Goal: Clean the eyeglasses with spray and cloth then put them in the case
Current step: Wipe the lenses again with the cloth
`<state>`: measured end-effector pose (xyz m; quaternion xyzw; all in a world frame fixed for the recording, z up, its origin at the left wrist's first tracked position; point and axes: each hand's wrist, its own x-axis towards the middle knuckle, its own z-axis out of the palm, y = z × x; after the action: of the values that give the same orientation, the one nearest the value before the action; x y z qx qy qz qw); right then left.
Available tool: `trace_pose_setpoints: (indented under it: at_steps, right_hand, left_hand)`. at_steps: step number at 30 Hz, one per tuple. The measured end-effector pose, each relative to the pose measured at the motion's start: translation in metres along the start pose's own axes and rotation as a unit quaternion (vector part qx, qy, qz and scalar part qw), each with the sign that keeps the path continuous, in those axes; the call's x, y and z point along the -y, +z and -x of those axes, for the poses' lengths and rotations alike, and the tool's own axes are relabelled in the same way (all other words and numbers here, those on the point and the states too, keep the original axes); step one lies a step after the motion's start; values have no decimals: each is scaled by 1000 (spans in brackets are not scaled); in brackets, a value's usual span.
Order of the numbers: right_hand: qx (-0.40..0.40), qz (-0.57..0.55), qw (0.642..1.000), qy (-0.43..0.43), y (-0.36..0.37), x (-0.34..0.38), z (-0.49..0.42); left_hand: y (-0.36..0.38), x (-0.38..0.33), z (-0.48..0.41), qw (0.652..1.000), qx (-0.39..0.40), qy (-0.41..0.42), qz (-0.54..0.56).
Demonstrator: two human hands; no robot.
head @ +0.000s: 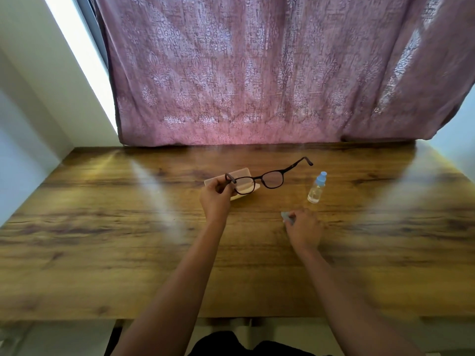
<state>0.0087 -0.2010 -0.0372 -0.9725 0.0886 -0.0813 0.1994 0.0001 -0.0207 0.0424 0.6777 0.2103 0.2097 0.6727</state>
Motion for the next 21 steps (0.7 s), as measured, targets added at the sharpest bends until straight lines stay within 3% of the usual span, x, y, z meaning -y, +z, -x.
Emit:
trace_pose_setpoints:
  at_steps: [2, 5, 11, 14, 21]
  right_hand:
    - [-11, -28, 1000, -3, -1, 0, 1]
    - [-62, -155, 985, -40, -11, 9, 1]
    - [-209, -292, 912, -200, -61, 60, 10]
    - [-194, -274, 910, -244, -64, 74, 6]
    - [-139, -170, 942, -253, -52, 86, 2]
  left_hand:
    - [1, 1, 0, 1000, -1, -2, -1]
    - [4, 1, -1, 1000, 2, -2, 2]
    - [12, 6, -1, 1000, 10, 2, -17]
    - [16, 4, 3, 1000, 18, 10, -8]
    - [21, -2, 8, 999, 33, 23, 9]
